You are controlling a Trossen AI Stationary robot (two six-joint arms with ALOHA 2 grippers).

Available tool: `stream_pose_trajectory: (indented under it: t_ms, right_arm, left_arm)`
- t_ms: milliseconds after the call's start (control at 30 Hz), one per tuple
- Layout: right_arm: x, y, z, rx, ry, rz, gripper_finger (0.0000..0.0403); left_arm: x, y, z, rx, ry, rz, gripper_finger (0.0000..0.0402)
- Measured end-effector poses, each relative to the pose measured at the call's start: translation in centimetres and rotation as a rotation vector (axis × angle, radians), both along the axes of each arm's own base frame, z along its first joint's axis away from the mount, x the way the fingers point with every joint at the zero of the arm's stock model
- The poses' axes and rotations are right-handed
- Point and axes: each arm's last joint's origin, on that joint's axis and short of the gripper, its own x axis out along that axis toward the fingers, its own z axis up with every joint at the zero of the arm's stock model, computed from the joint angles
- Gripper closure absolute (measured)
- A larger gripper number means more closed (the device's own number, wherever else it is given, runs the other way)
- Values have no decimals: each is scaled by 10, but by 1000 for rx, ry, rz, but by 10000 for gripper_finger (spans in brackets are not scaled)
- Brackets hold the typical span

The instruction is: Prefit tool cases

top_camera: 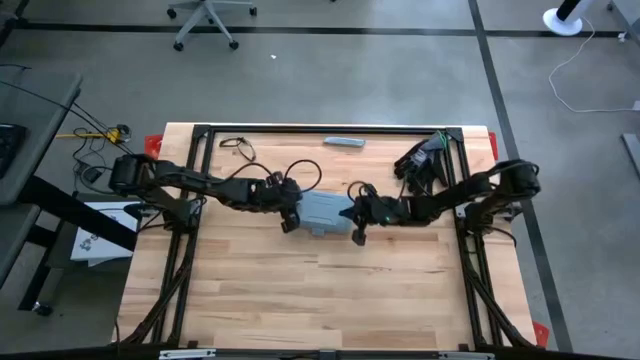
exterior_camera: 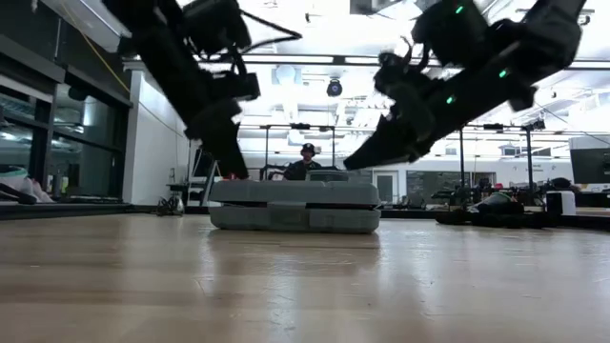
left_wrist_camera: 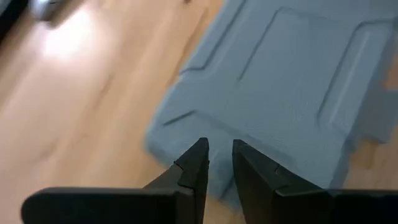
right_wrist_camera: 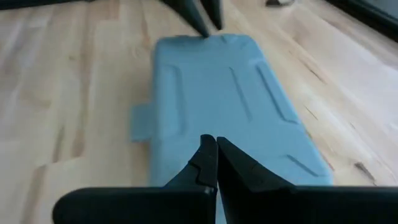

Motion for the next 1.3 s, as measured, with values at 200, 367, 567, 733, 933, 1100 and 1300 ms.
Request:
stream_pose_trajectory:
  t_ms: [200,367,567,733,933,1100,1300]
  right_arm:
    - [5,-19,-18,73,30,-9,403]
    - [8,-16,-29,130,43,-5,403]
    - [7,-2,-27,123,46,27,403]
    - [6,0,-26,124,47,27,403]
    - [1,2,-12,124,29,44,403]
    - [-7,9,33,163,-120,198,403]
    - [-30,15,88,225,-300,473,403]
  left_arm:
    - [-5,3,-16,-108,-98,-7,346]
    - [-9,-4,-21,-159,-130,19,349]
    - [-10,-18,-26,-223,-203,16,349]
    - [-11,-26,-28,-248,-259,-1,349]
    - [-5,-31,-16,-231,-373,-63,349]
    - [-6,-34,10,-289,-493,-204,349]
    - [-24,-29,52,-373,-629,-476,349]
